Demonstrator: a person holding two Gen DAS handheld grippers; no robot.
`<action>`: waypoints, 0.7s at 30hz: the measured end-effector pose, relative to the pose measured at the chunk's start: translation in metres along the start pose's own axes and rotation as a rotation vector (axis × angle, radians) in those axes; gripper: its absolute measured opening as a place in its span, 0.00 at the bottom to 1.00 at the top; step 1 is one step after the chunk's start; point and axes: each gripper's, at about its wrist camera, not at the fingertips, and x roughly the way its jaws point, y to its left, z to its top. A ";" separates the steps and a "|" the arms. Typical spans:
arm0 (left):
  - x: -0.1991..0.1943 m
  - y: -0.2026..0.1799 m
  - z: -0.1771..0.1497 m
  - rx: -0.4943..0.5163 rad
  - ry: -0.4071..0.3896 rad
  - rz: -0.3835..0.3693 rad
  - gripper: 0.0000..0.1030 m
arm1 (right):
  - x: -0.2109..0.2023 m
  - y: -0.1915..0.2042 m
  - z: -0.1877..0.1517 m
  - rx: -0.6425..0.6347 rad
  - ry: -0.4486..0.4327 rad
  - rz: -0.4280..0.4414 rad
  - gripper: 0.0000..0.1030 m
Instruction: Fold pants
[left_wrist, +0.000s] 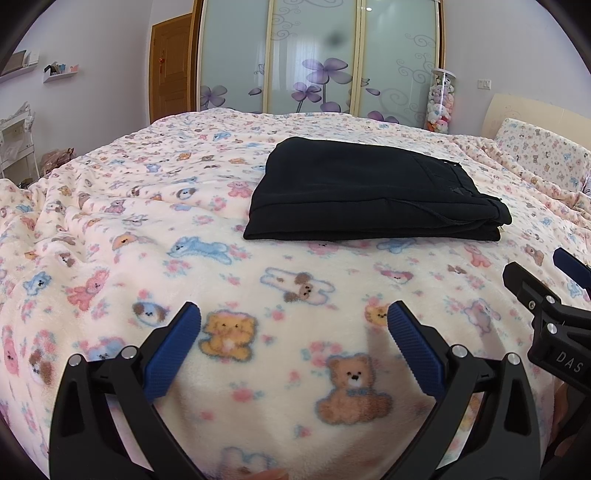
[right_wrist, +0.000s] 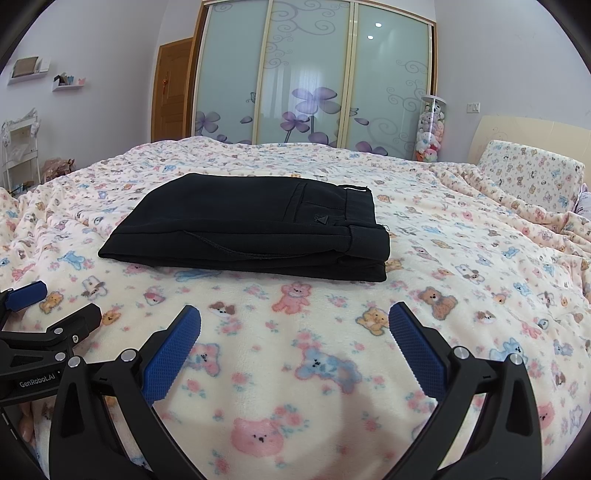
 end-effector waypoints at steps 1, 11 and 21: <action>0.000 0.000 0.000 0.000 0.000 0.000 0.98 | 0.000 0.000 0.000 0.000 0.000 0.000 0.99; 0.000 -0.001 -0.002 0.000 0.001 -0.002 0.98 | 0.000 0.000 0.000 0.001 0.000 0.000 0.99; 0.000 -0.006 -0.006 0.012 0.012 -0.022 0.98 | 0.000 -0.001 0.000 0.000 0.001 0.001 0.99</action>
